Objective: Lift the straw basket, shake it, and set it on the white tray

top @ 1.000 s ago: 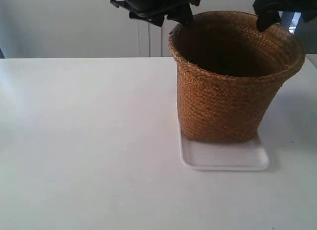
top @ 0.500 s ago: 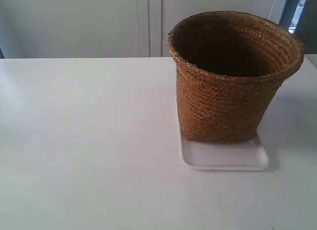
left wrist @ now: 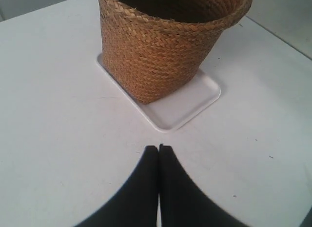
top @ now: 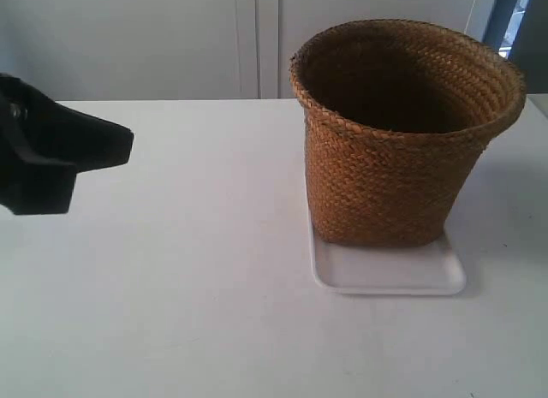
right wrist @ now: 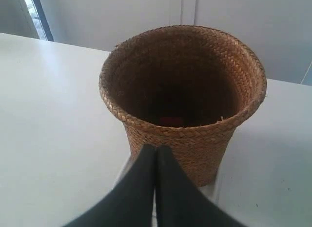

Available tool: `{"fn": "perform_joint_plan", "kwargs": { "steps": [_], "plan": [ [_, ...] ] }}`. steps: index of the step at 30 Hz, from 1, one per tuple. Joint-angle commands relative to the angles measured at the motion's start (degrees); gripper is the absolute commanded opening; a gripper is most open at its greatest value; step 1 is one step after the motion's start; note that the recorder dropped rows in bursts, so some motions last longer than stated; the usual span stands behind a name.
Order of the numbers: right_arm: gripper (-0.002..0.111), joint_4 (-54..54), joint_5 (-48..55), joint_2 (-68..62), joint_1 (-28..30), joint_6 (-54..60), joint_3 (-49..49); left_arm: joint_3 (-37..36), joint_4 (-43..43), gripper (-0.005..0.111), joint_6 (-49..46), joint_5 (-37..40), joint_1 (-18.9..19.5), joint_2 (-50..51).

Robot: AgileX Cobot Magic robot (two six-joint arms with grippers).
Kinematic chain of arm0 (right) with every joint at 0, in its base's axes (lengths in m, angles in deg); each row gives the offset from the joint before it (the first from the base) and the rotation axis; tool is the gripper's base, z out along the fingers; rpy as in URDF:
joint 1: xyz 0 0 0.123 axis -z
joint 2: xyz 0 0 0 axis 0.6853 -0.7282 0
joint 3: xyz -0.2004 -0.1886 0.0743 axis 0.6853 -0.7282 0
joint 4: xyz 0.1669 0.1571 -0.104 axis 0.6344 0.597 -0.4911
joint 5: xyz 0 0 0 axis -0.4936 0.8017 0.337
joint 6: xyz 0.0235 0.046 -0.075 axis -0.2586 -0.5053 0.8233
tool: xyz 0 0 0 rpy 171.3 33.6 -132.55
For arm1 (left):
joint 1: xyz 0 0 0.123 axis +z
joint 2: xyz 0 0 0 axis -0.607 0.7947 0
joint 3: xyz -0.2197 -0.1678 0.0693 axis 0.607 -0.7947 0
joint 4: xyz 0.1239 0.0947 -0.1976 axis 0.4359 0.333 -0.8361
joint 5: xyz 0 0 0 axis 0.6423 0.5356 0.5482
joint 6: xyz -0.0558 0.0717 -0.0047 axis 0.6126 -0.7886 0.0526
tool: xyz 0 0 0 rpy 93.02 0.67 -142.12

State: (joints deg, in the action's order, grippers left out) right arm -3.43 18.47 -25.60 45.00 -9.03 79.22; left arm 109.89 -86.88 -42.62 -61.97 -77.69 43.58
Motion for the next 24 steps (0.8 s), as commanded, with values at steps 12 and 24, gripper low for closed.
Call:
{"fn": "perform_joint_plan", "kwargs": {
  "steps": [12, 24],
  "plan": [
    [0.0, 0.2, -0.4, 0.3, 0.0, 0.6, -0.3, -0.6, -0.5, 0.0, 0.9, -1.7, -0.4, -1.2],
    [0.0, 0.2, -0.4, 0.3, 0.0, 0.6, -0.3, -6.1, 5.5, 0.0, 0.0, -3.3, 7.2, -6.3]
  ]
}}
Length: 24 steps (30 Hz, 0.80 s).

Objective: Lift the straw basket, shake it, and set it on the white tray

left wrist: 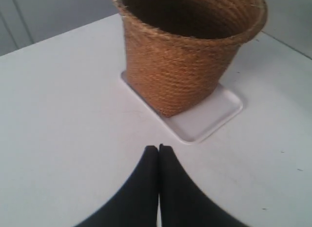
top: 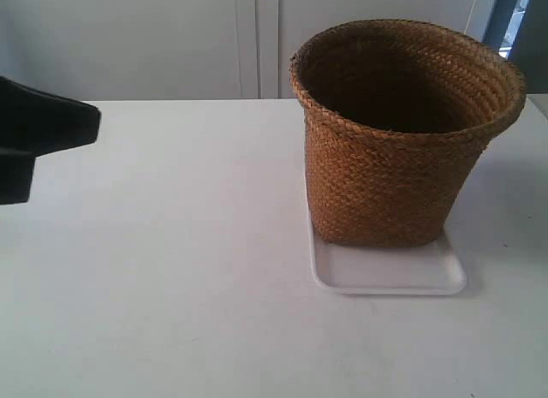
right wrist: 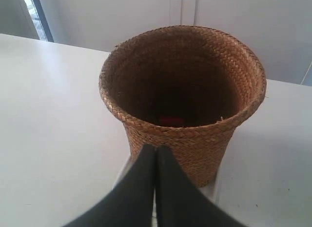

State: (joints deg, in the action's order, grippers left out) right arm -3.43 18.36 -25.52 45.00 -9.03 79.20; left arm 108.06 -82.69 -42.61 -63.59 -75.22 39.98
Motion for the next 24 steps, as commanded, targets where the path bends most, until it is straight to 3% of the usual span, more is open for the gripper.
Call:
{"fn": "perform_joint_plan", "kwargs": {
  "steps": [1, 6, 10, 12, 20, 24],
  "plan": [
    [0.0, 0.2, -0.3, 0.2, 0.0, 0.6, -0.3, -6.3, 0.8, 0.0, 0.2, -3.6, 6.7, -3.5],
    [0.0, 0.2, -0.3, 0.2, 0.0, 0.6, -0.3, -19.1, -1.5, 0.0, 2.3, -16.9, 16.2, -7.1],
    [0.0, 0.2, -0.3, 0.2, 0.0, 0.6, -0.3, -31.6, -1.6, 0.0, 3.4, -32.1, 23.5, -11.3],
    [0.0, 0.2, -0.3, 0.2, 0.0, 0.6, -0.3, -36.3, -1.6, 0.0, 4.9, -36.7, 25.8, -13.9],
    [0.0, 0.2, -0.3, 0.2, 0.0, 0.6, -0.3, -48.4, -1.8, 0.0, 5.9, -37.4, 32.0, -26.9],
    [0.0, 0.2, -0.3, 0.2, 0.0, 0.6, -0.3, -52.6, -1.8, 0.0, 6.8, -37.3, 32.6, -34.4]
  ]
}}
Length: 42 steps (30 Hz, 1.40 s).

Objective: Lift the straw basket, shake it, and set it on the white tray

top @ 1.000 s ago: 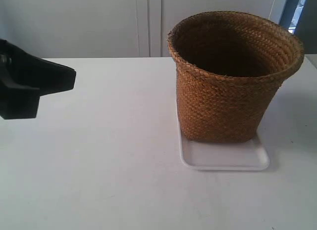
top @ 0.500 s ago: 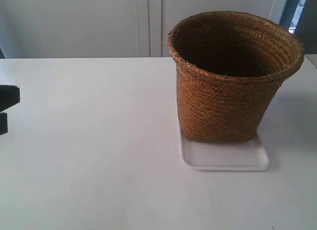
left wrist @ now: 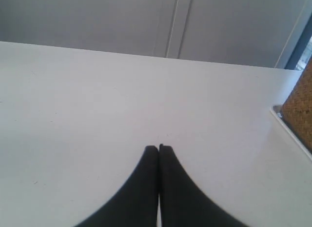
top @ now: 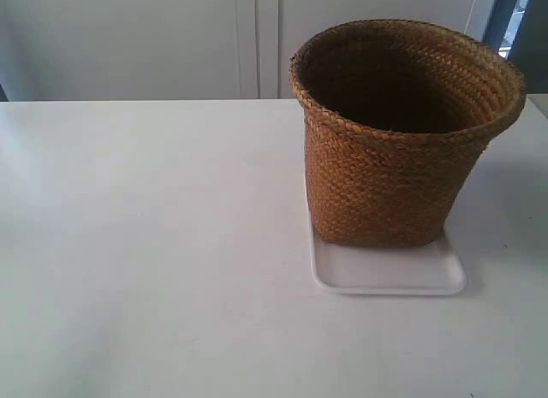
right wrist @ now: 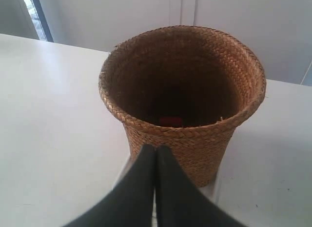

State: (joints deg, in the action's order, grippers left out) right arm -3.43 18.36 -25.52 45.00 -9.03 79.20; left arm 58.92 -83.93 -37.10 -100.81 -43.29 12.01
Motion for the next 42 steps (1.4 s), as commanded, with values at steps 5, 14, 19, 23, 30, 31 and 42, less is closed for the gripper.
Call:
{"fn": "perform_joint_plan", "kwargs": {
  "steps": [5, 14, 19, 23, 30, 31, 42],
  "plan": [
    [0.0, 0.2, -0.3, 0.2, 0.0, 0.6, -0.3, -3.5, -0.5, 0.0, 3.7, 11.3, 3.6, -16.7],
    [0.0, 0.2, -0.4, 0.4, 0.0, 0.6, -0.3, -3.5, -8.2, 0.0, 9.4, 17.6, 6.8, -18.3],
    [0.0, 0.2, -0.4, 0.4, 0.0, 0.6, -0.3, -3.5, -8.1, 0.0, 9.3, 17.6, 6.8, -18.3],
    [0.0, 0.2, -0.4, 0.4, 0.0, 0.6, -0.3, -3.5, -8.1, 0.0, 9.3, 17.6, 6.8, -18.3],
    [0.0, 0.3, -0.3, 0.4, -2.4, 0.5, -0.3, -3.5, -8.1, 0.0, 9.3, 17.6, 6.8, -18.3],
    [0.0, 0.5, -0.3, 0.4, -2.4, 0.5, -0.3, -3.5, -8.1, 0.0, 9.3, 17.6, 6.8, -18.3],
    [0.0, -5.6, -1.4, 0.8, -2.4, 3.7, -0.3, -3.5, -8.1, 0.0, 9.3, 17.6, 6.8, -18.3]
  ]
}}
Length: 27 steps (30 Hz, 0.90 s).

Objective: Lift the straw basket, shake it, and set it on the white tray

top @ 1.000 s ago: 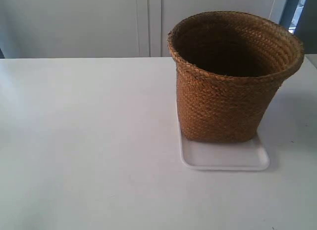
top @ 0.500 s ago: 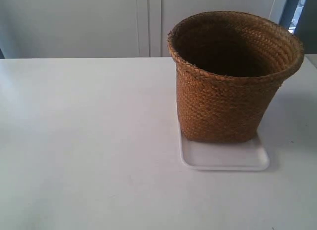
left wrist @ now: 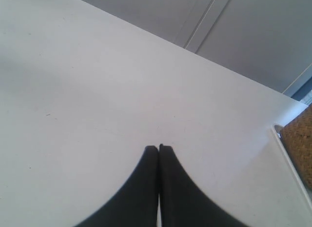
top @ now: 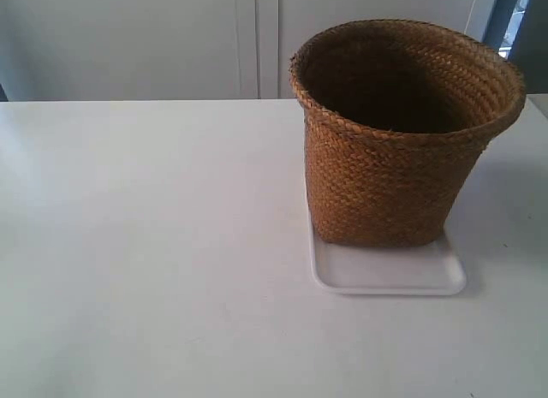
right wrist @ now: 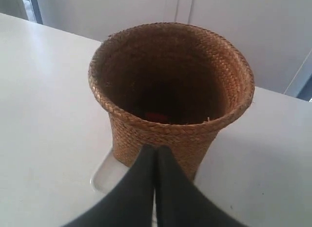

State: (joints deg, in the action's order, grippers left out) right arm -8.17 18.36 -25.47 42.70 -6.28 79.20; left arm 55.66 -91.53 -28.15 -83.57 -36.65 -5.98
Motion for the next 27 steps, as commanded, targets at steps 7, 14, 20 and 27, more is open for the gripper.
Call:
{"fn": "perform_joint_plan", "kwargs": {
  "steps": [7, 14, 20, 27],
  "plan": [
    [0.0, -0.5, -28.6, 1.0, 0.1, 2.0, -12.2, -0.2, -0.5, 0.0, 0.3, 0.4, 0.2, -0.3],
    [0.0, 0.8, -52.2, 4.6, 0.1, 2.0, -31.2, -0.2, -0.5, 0.0, 0.3, 0.4, 0.2, -0.3],
    [0.0, 0.8, -54.0, 16.7, 0.1, 1.9, -41.5, -0.2, -0.5, 0.0, 0.3, 0.4, 0.2, -0.3],
    [0.0, 1.3, -53.7, 31.5, 0.1, 1.7, -51.4, -0.2, -0.5, 0.0, 0.3, 0.4, 0.2, -0.3]
  ]
}}
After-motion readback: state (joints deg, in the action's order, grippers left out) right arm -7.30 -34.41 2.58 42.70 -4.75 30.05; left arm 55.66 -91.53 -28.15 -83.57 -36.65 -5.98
